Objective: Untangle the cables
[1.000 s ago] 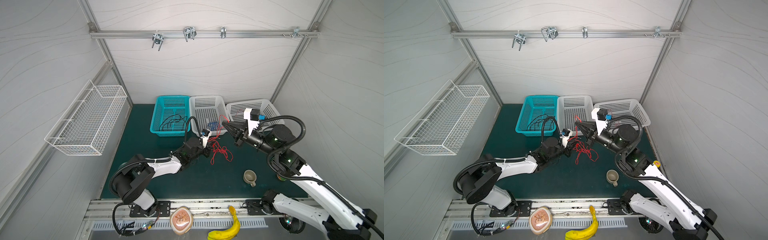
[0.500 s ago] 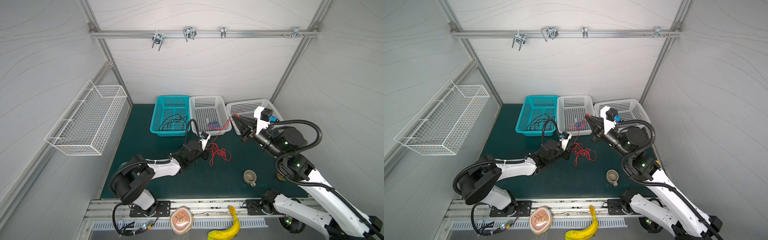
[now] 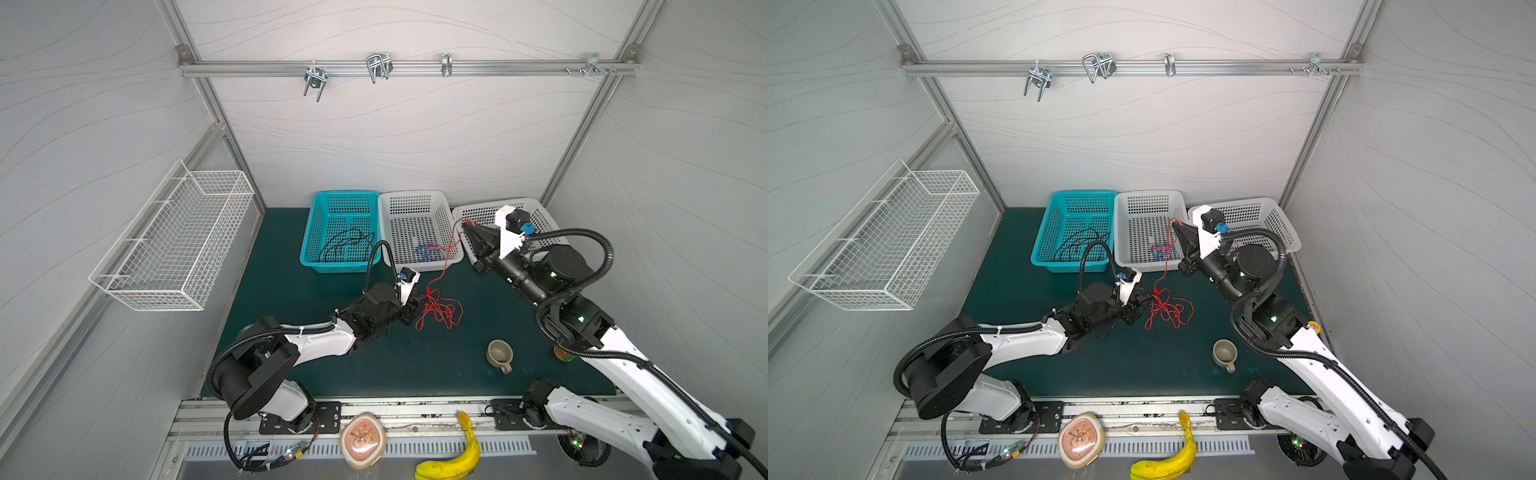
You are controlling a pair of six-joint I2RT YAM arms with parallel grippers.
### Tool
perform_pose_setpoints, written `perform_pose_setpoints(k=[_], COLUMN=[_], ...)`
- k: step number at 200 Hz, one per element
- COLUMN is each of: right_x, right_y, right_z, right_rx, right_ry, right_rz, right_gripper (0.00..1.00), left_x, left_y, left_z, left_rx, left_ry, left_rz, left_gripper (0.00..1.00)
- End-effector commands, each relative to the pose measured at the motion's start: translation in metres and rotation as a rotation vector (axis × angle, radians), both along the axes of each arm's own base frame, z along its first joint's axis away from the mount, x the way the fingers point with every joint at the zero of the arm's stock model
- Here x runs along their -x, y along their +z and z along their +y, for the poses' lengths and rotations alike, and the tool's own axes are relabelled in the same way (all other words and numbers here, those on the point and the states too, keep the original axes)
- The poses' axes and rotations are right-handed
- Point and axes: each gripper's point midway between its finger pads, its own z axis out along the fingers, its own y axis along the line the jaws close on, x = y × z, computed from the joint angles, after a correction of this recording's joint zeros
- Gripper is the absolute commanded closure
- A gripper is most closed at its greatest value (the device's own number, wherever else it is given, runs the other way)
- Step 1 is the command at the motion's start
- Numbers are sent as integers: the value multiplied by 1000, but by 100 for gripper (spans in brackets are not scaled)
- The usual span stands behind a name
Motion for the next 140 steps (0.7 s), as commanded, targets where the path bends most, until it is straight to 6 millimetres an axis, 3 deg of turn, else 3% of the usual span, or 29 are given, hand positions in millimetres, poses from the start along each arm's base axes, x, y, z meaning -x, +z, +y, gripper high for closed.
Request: perform_pose_setpoints(k=[1,27,83,140], right_x=[-1,-13,-24,-5], right_y=[34,41,78,92], right_z=[-10,-20,-52,-45], right_rx=[-58,-64,-122,-126], right_ry=[-33,-91,-198,-89], right_rz=[-69,-82,-160,-185], right_gripper=[100,100,100,100], left_x=[2,3,0,-9], left_y=[16,6,-10,-3], left_z=[-2,5,11,8], left_rx=[30,-5,-46,-42], left_ry=[-21,-2,35,52], left_rz=[-37,-32,-2,-28], left_gripper=[49,49,51,52])
